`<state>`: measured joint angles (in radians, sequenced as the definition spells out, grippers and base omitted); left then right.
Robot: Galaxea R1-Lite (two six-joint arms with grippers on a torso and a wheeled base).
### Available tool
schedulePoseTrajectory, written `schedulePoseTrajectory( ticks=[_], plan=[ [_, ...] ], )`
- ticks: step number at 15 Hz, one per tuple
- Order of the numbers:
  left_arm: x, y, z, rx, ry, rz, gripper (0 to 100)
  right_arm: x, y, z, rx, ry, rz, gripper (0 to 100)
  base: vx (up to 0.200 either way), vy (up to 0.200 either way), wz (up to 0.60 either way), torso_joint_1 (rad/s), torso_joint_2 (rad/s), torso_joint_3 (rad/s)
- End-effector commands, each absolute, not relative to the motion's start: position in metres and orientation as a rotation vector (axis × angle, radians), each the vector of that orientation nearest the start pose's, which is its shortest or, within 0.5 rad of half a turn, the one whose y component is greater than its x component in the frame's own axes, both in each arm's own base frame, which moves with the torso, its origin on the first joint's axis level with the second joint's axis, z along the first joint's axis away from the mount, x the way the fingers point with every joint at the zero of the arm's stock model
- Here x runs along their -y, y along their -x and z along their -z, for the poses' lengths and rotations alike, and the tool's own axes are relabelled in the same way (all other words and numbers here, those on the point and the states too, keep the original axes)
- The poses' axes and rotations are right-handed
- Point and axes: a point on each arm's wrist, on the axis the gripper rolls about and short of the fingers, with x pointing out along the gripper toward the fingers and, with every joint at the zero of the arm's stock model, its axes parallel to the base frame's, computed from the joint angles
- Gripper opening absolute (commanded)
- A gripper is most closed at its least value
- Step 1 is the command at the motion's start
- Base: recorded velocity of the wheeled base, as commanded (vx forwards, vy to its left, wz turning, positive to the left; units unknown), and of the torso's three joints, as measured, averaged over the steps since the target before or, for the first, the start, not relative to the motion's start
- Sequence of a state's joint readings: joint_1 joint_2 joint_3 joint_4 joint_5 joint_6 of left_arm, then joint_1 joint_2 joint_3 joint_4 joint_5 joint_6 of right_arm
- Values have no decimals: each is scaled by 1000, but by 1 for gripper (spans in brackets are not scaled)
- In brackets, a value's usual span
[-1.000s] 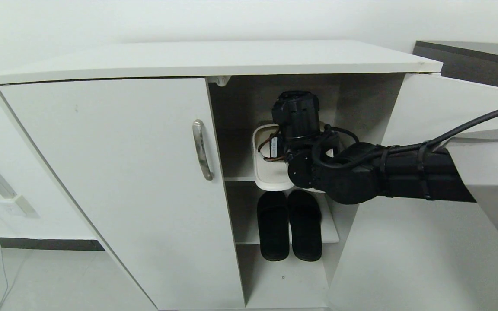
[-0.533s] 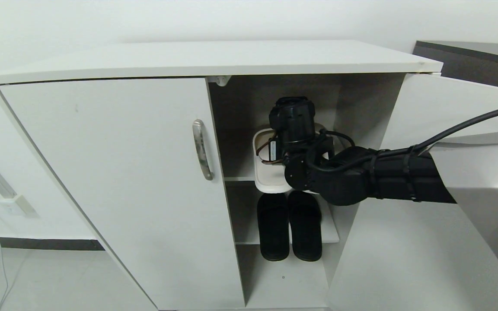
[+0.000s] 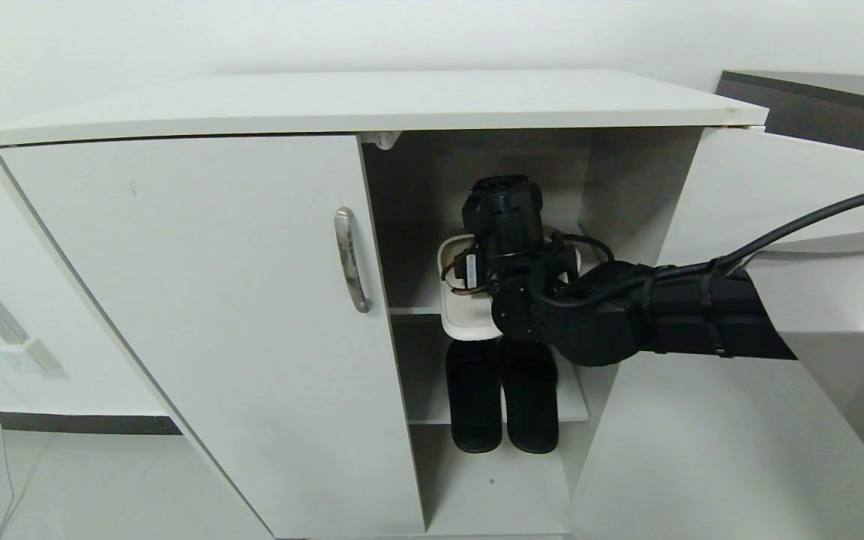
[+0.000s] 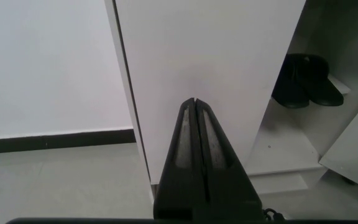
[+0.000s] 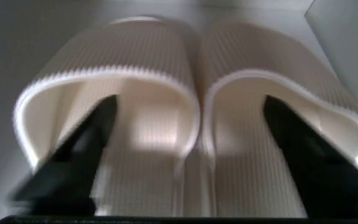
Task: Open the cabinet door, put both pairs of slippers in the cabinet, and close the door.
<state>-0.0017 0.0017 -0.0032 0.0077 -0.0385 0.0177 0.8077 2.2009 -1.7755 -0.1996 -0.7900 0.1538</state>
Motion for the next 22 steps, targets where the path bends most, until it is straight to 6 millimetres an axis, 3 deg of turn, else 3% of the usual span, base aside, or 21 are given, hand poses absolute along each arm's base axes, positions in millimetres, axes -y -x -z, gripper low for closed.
schedulePoseTrajectory(
  ticks=[1, 10, 13, 18, 19, 22],
  plan=[
    [1, 23, -76, -7, -18, 40, 0, -316, -310, -233, -149, 5, -30, 100, 0, 0, 0, 0, 0, 0],
    [1, 23, -76, -7, -18, 40, 0, -279, -221, -252, -142, -4, -136, 100, 0, 0, 0, 0, 0, 0],
    [1, 23, -76, -7, -18, 40, 0, -259, -199, -238, -135, -25, -264, 100, 0, 0, 0, 0, 0, 0],
    [1, 23, -76, -7, -20, 40, 0, -244, -188, -210, -137, -36, -327, 100, 0, 0, 0, 0, 0, 0],
    [1, 23, -76, -7, -20, 40, 0, -245, -188, -209, -137, -38, -335, 0, 0, 0, 0, 0, 0, 0],
    [1, 23, -76, -7, -20, 40, 0, -244, -188, -209, -138, -35, -335, 0, 0, 0, 0, 0, 0, 0]
  ],
)
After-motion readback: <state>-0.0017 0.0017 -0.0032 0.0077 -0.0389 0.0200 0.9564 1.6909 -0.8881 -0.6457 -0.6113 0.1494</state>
